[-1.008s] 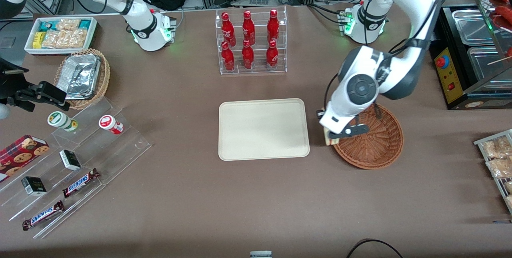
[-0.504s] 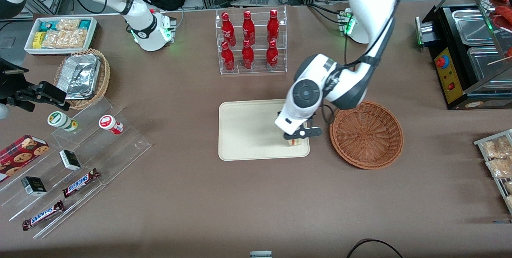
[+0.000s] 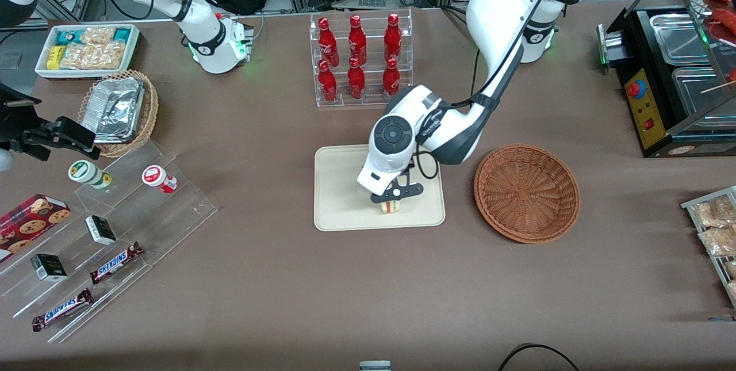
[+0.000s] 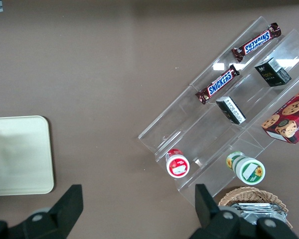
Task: Place sandwich from basket to tray
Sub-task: 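Lower the sandwich onto the tray and open the left gripper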
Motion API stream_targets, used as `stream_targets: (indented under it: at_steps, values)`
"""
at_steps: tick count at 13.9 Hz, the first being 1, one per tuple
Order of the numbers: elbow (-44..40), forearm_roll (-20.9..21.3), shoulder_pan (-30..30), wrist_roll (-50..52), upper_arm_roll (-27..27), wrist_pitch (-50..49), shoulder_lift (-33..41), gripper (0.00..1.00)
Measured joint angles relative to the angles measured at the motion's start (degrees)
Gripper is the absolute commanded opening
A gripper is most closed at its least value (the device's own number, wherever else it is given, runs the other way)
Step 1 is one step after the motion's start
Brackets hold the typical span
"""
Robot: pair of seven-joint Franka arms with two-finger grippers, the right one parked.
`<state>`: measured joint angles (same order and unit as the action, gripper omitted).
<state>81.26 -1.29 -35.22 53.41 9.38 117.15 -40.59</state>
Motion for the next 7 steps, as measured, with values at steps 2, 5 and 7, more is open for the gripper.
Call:
stream_targets:
  at_steps: [2,5,7]
  values:
    - [-0.40,0.00,-0.93,0.76,0.00,1.40,-1.32,0.07]
    - [-0.60,0.00,-1.39,1.18,0.00,1.72,-2.40,0.26]
    - [-0.60,-0.01,-1.64,1.36,0.00,2.73,-2.95,1.00]
